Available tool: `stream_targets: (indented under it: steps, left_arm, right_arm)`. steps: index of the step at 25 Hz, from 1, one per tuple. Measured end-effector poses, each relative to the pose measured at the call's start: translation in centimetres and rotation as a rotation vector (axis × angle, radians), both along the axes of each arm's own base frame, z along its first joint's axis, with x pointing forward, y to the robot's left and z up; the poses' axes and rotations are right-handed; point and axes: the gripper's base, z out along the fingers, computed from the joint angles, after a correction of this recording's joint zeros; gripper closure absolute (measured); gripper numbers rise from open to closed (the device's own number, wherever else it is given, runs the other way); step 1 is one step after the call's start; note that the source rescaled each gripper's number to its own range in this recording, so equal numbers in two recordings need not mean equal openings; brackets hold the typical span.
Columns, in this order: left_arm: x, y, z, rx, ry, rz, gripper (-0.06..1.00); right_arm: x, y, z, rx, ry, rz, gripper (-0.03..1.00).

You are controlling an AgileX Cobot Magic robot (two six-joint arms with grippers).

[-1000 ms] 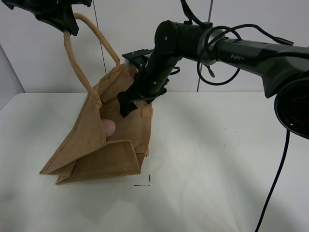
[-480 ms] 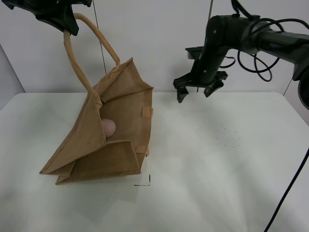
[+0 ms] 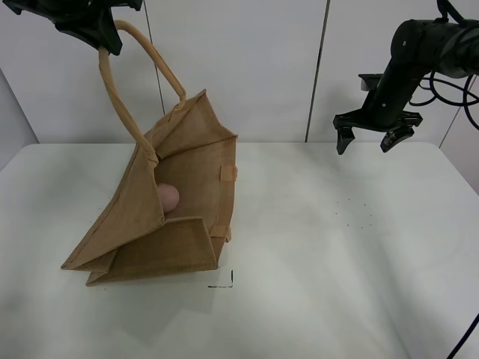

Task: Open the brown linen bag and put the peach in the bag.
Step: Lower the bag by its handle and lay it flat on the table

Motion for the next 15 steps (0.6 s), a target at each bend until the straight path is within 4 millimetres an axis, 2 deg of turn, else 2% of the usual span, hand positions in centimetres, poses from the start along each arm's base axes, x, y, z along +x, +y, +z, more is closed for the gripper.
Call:
stream_targets:
  steps: [4, 7, 10, 12, 15]
  left_arm:
    - [0.0, 0.0, 0.0, 0.0, 0.0, 0.0, 0.94]
    - [0.0, 0.0, 0.0, 0.0, 0.0, 0.0, 0.94]
    - [0.0, 0.0, 0.0, 0.0, 0.0, 0.0, 0.94]
    - [0.0, 0.0, 0.0, 0.0, 0.0, 0.0, 0.94]
    - [0.0, 0.0, 0.0, 0.0, 0.0, 0.0, 0.94]
  right_arm:
    - [-0.9, -0.1, 1.1, 0.001, -0.005, 0.0, -0.03]
    - [-3.0, -0.2, 2.6, 0.001, 0.003, 0.0, -0.03]
    - [-6.6, -0.5, 4.0, -0.003, 0.03, 0.007, -0.03]
    - [-9.7, -0.7, 5.2, -0.004, 0.039, 0.011, -0.03]
    - [-15.2, -1.1, 5.7, -0.007, 0.08, 0.013, -0.03]
